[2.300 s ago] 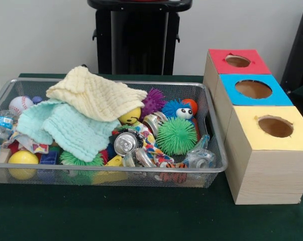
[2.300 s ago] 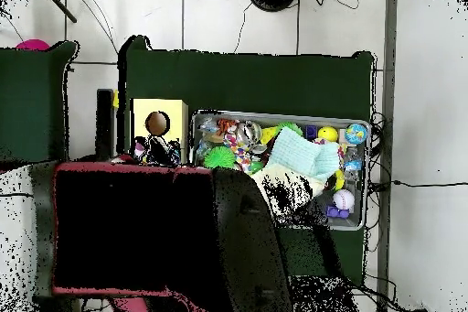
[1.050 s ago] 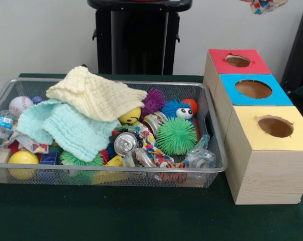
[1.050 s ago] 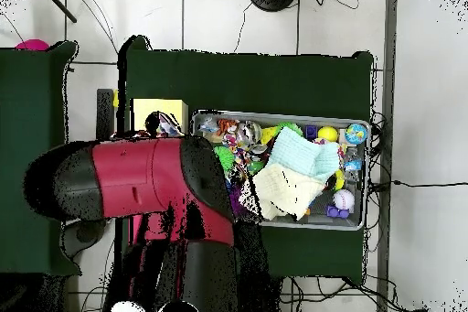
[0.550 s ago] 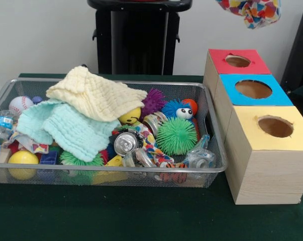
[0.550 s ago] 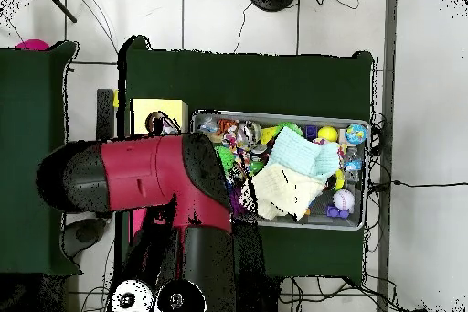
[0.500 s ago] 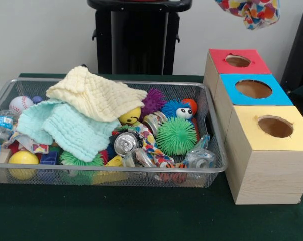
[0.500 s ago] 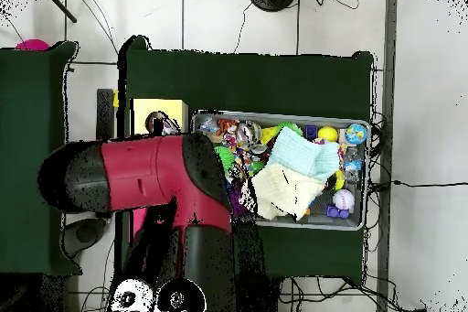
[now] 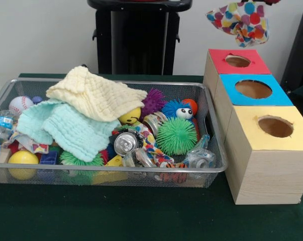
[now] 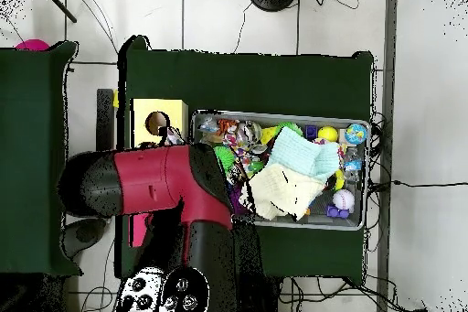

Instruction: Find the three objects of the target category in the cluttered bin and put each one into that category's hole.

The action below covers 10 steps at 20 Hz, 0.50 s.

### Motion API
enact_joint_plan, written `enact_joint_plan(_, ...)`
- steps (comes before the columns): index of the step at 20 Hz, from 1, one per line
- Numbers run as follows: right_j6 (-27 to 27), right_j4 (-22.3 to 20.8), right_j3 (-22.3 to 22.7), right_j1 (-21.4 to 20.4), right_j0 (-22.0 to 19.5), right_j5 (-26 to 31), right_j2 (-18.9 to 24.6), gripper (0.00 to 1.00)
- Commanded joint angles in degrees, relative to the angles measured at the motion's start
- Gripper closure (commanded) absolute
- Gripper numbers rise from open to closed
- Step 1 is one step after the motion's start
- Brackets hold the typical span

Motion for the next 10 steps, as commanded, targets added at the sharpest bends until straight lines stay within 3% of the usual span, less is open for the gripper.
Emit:
enact_joint_plan(1, 2.9, -3.4, 8.0, 4.7, -1.7, -8.8, 1.6, 1.00)
enact_joint_plan(10, 0.2, -5.7, 7.5, 9.2, -3.8, -17.2, 1.0, 1.00)
